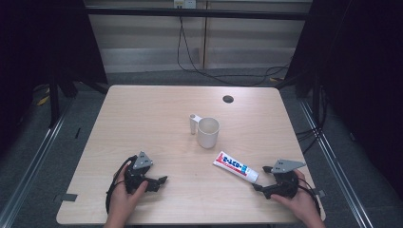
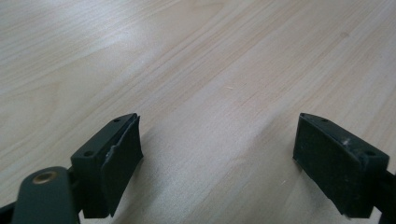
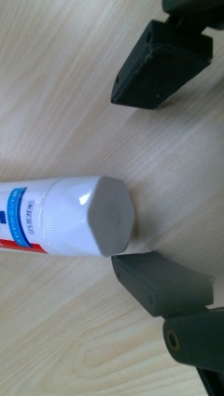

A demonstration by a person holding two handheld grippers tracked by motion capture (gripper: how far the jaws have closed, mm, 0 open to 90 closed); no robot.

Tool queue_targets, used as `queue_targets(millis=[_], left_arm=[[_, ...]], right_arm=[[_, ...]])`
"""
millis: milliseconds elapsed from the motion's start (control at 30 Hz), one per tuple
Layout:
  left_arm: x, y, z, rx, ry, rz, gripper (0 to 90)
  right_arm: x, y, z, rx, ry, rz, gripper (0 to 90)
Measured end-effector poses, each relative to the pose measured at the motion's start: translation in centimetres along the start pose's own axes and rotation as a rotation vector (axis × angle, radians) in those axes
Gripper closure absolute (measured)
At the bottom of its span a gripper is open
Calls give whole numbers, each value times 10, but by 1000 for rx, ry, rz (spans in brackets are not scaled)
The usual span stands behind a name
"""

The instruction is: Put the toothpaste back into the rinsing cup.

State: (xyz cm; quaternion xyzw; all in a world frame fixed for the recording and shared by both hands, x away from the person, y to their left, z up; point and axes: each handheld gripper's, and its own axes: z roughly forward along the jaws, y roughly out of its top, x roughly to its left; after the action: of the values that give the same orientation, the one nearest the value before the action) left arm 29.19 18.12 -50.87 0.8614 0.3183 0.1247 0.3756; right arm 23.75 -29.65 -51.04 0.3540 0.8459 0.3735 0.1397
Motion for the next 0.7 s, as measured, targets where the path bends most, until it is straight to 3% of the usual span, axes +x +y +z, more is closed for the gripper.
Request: queue_targets(millis=[233,333,367,433,633,700], left_arm=[[0,0,0,0,0,0,150],[0,0,0,-1,0,-1,151],[0,0,0,0,0,-1,150],[0,0,0,0,0,0,150],[0,0,0,0,-1,-1,150],[0,0,0,-1,0,-1,150]], right_arm=[[1,1,1,9,1,5,176],[1,8,1,57,3,8,194],[1,14,1,101,10,-1,209],[2,17,2,122,19,-6,209],[8,45,8,240,49,-70,217],[9,50,9,249,67,-68,217]])
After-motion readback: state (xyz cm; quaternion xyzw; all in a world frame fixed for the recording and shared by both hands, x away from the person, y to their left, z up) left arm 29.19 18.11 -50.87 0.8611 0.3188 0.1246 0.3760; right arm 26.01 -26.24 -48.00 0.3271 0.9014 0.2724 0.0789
